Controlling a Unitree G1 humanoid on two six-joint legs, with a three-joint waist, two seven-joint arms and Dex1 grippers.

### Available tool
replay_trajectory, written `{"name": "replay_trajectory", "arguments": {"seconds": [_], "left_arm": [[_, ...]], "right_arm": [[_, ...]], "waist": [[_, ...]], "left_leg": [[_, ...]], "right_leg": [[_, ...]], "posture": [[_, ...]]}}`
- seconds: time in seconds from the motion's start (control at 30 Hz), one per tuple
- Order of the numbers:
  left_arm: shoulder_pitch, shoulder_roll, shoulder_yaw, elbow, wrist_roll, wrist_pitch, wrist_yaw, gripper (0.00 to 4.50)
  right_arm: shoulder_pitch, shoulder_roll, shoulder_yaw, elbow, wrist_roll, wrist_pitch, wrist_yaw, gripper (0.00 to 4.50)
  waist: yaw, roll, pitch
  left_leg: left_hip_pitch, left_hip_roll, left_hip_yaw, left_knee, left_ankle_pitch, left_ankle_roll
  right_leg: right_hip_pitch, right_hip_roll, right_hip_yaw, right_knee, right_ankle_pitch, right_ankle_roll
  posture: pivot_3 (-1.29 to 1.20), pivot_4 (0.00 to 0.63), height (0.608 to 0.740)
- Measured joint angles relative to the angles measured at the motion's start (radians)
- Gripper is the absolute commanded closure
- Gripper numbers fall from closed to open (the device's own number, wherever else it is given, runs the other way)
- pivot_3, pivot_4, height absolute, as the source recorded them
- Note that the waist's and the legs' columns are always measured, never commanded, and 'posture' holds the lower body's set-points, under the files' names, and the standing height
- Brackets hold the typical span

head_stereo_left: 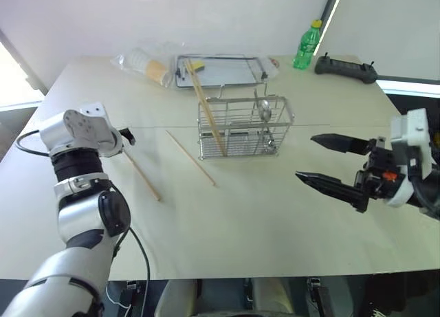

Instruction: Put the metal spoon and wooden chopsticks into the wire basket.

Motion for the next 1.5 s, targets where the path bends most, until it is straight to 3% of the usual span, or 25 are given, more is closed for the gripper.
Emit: {"name": "replay_trajectory", "arguments": {"seconds": [0.4,0.5,0.73,1.5], "left_arm": [[-0.055,-0.019,0.037,0.173,0.040,-0.148,0.020,0.00],[-0.056,-0.016,0.047,0.195,0.043,-0.176,0.040,0.85],[-0.056,-0.004,0.078,0.218,0.043,-0.215,0.064,4.44],[-0.094,0.014,0.122,0.287,0.008,-0.258,0.079,4.48]], "right_arm": [[0.087,0.002,-0.024,-0.045,0.004,-0.016,-0.022,0.03],[0.118,0.005,-0.041,-0.073,0.030,-0.017,-0.035,0.00],[0.151,0.005,-0.045,-0.094,0.041,-0.031,-0.044,0.00],[0.135,0.001,-0.031,-0.075,0.035,-0.058,-0.037,0.00]], "waist": [[0.000,0.001,-0.001],[-0.002,0.003,-0.002],[0.009,0.003,-0.002],[0.024,0.002,-0.002]], "left_leg": [[0.002,0.000,0.000,0.002,0.000,-0.001],[0.002,0.000,0.000,0.002,0.000,-0.001],[0.002,0.000,0.000,0.005,0.000,-0.001],[0.001,0.000,0.000,0.005,0.000,-0.001]], "right_leg": [[0.003,0.000,0.000,0.000,0.000,0.004],[0.003,0.000,0.000,0.000,0.000,0.004],[0.004,-0.001,-0.001,0.000,0.001,0.006],[0.003,-0.001,-0.001,-0.001,0.001,0.006]], "posture": [[0.00,0.150,0.709],[0.00,0.150,0.709],[0.00,0.150,0.709],[0.00,0.150,0.709]]}}
